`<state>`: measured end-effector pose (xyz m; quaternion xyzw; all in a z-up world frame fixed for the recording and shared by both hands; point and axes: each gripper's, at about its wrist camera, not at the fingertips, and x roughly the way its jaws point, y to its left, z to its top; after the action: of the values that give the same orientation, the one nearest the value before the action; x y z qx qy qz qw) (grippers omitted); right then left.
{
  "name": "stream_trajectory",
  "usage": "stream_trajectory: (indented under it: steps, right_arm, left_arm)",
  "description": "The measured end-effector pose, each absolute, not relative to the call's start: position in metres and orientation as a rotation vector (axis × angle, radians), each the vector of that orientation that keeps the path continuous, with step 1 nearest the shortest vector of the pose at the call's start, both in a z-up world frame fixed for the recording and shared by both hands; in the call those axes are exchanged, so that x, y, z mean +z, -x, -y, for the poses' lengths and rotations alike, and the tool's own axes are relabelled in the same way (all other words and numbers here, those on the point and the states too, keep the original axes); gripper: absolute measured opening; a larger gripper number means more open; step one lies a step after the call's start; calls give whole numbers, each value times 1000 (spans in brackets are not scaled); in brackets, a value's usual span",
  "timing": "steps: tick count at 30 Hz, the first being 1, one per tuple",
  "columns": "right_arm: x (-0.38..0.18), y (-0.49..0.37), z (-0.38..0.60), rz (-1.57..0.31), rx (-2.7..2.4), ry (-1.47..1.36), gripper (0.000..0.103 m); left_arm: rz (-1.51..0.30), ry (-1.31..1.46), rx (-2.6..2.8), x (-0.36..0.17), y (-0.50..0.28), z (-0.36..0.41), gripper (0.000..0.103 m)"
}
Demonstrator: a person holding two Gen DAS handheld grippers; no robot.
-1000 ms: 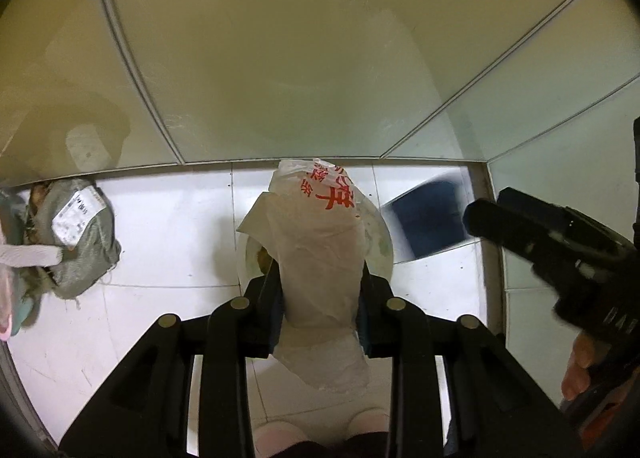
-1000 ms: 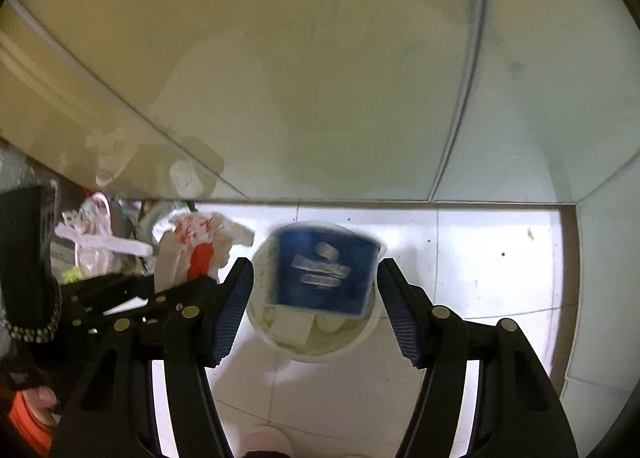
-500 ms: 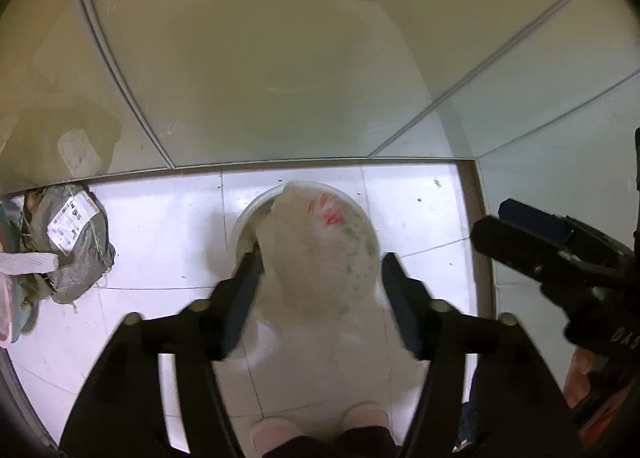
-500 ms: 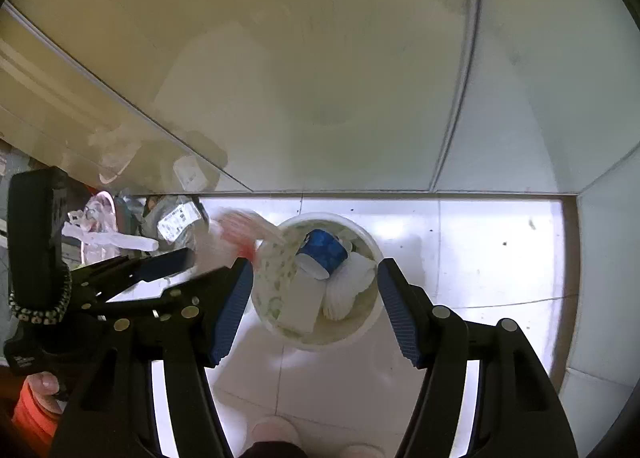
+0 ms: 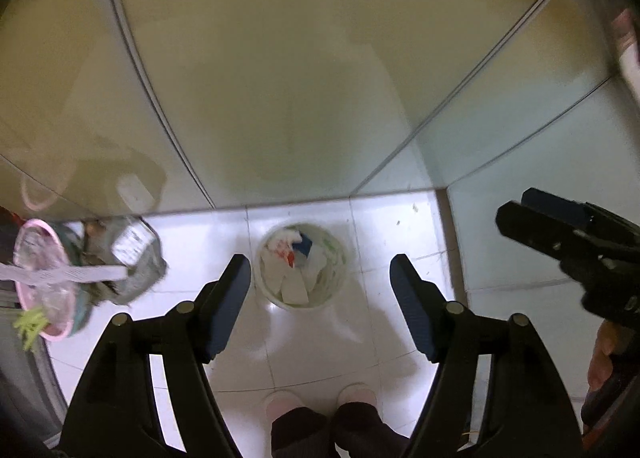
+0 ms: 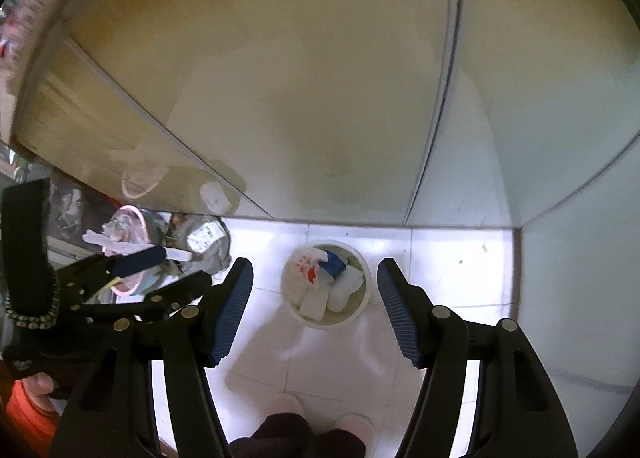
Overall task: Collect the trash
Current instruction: 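Raise both tools back toward the counter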
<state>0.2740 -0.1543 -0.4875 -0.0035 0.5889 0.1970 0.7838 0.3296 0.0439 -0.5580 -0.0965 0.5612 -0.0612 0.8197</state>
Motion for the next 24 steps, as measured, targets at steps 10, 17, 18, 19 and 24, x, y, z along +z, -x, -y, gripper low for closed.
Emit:
stream_trajectory:
  steps: [10, 17, 18, 19, 24]
  right_arm:
    - [-282, -259, 140, -1077, 462, 40, 61]
    - [-160, -236, 137, -878, 413, 11, 61]
    - [-148, -233, 137, -848, 406, 4, 61]
    - [-136, -229, 137, -818, 398, -3, 61]
    - [-84, -223, 139, -704, 349, -13, 61]
  left_arm:
    - [-971, 189, -87, -330, -305, -69, 71]
    - [-765, 176, -73, -191, -276, -94, 71]
    - [-734, 174, -72, -175, -271, -99, 71]
    - [-709, 170, -69, -160, -267, -100, 71]
    - [-594, 161, -59, -105, -245, -114, 71]
